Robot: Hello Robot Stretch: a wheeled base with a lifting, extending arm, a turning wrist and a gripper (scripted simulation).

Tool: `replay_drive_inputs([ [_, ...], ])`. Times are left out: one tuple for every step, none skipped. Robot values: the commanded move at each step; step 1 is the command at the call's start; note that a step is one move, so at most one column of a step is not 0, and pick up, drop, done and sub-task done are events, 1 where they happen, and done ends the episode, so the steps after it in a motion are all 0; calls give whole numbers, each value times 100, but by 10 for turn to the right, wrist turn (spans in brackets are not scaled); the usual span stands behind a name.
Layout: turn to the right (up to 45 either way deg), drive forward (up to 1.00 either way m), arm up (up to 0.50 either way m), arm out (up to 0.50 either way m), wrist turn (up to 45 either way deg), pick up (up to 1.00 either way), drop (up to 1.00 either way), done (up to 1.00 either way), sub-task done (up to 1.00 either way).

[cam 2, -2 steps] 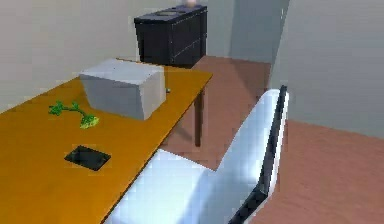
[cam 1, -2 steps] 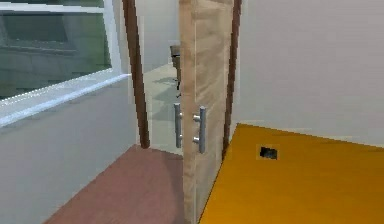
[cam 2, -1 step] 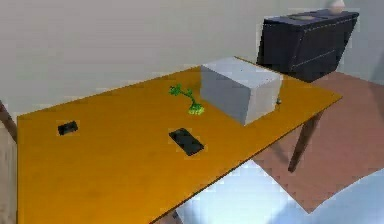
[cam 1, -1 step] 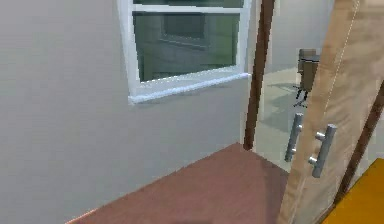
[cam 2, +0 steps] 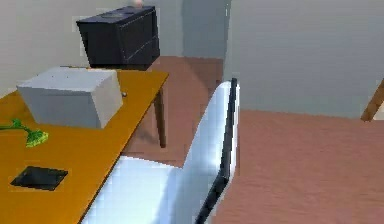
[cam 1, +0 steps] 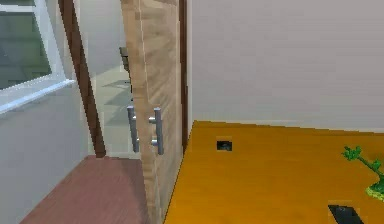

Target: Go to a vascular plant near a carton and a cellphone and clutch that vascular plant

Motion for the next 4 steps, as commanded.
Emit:
replay_drive_inputs([
  [300, 0, 0, 0, 0, 0, 0, 0, 0],
  [0, 10, 0, 0, 0, 0, 0, 0, 0],
  [-450, 0, 0, 0, 0, 0, 0, 0, 0],
  [-300, 0, 0, 0, 0, 0, 0, 0, 0],
])
